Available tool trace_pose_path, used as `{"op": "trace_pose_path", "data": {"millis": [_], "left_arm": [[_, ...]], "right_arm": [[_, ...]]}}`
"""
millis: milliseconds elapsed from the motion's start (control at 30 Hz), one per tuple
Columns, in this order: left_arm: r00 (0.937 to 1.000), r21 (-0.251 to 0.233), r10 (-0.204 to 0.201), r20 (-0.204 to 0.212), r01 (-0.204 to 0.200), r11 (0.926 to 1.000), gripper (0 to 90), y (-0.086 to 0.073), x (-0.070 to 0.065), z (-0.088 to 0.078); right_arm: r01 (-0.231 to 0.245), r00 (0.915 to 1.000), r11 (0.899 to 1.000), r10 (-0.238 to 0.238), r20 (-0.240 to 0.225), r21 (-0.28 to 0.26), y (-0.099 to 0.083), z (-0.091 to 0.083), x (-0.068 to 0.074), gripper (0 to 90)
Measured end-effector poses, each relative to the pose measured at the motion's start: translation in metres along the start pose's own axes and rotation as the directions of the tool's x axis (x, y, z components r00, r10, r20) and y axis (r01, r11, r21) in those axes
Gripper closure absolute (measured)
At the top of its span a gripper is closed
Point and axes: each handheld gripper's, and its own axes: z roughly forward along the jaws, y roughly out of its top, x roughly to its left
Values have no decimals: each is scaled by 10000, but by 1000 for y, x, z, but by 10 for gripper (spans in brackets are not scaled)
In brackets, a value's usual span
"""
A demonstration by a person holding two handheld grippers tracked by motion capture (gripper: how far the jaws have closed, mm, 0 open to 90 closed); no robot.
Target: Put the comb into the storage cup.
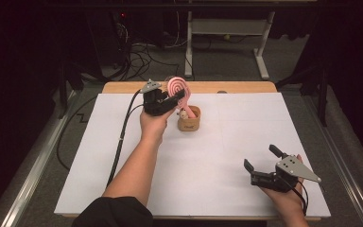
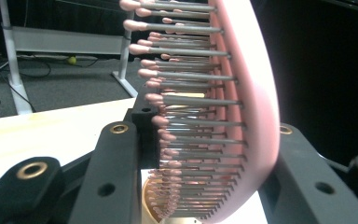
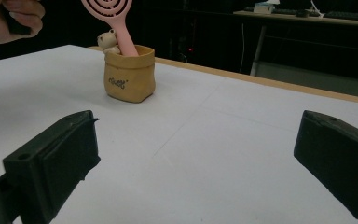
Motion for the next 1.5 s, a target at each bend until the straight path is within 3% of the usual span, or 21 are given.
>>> {"op": "trace_pose_path", "data": {"millis": [467,1233,1500], "left_arm": [[9997,72,206,-91,-205,9998,632,-3,-3,3],[9999,148,-18,-151,20,9999,622,-3,2,4],[9996,370,-45,-291,56,9993,576,-2,6,1]], "right_arm": [[-39,10000,10000,39,-39,-4,0,0,0,3],[-51,10000,10000,51,-55,15,0,0,1,4],[-69,9999,10000,69,-73,53,-1,1,2,4]]}}
